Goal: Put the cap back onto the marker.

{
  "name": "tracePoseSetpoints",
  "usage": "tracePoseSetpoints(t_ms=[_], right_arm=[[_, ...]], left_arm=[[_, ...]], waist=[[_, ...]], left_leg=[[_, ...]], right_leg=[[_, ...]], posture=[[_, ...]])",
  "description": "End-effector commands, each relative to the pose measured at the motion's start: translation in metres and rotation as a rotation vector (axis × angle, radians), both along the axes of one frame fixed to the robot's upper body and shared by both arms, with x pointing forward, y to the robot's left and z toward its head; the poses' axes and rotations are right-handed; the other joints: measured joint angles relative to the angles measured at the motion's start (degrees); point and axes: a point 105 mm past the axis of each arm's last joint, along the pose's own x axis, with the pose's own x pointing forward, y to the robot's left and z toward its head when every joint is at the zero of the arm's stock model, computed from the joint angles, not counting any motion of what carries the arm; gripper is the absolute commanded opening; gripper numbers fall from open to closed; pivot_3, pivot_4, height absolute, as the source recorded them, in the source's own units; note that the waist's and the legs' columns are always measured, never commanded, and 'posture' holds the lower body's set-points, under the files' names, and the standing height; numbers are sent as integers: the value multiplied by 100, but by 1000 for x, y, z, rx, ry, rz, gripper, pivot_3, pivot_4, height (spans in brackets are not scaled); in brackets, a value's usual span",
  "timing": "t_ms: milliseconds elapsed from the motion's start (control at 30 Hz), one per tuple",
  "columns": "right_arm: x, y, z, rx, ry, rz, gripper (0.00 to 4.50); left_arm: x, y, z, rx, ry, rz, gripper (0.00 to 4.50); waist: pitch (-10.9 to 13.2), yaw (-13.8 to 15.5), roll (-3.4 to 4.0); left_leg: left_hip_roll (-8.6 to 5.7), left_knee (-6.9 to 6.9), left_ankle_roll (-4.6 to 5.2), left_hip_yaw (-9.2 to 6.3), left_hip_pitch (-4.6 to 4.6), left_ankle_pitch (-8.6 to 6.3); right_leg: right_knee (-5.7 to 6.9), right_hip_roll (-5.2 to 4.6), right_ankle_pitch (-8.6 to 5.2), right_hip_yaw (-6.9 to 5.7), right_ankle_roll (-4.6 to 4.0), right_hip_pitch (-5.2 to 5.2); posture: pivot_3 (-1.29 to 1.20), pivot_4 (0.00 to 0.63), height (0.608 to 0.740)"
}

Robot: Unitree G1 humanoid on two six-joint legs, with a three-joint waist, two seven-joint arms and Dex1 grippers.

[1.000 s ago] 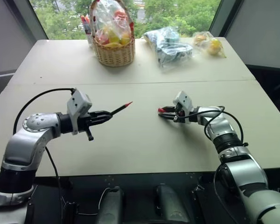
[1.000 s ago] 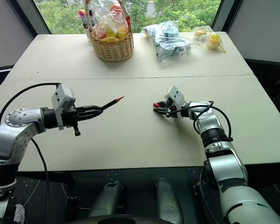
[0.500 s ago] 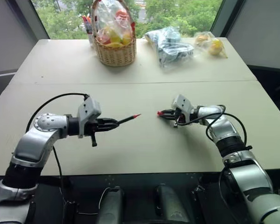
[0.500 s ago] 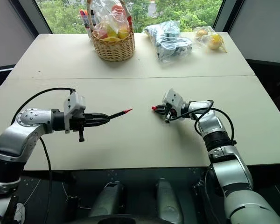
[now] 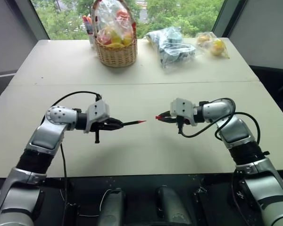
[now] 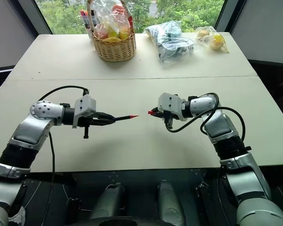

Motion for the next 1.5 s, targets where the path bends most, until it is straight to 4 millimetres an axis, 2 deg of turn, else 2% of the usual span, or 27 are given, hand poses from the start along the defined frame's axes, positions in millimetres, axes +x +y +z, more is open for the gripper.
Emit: tracePoseSetpoints(t_ms=[33,500,1167,1500], right_arm=[[-4,10,9,13,-26,42,55],[-9,18,15,21,-6,77,55],[-15,15,22,-1,15,99,55],[-20,23,22,22,26,112,55]], left_arm=[[0,-7,16,-4,-66,-31,0],[-5,-11,17,-5,-85,-32,0],[-5,-7,11,29,-81,-29,0],[-5,-8,10,27,-78,-33,0]], waist=[[0,-1,0],[0,-1,0],[0,-1,0],[0,0,0]], left_leg=[[0,0,0,0,0,0],[0,0,0,-1,0,0],[0,0,0,-1,0,0],[0,0,0,-1,0,0]], right_leg=[[0,0,0,0,0,0],[0,0,0,0,0,0],[0,0,0,0,0,0],[0,0,0,0,0,0]], posture=[[0,150,740],[0,150,740],[0,150,740],[0,150,740]])
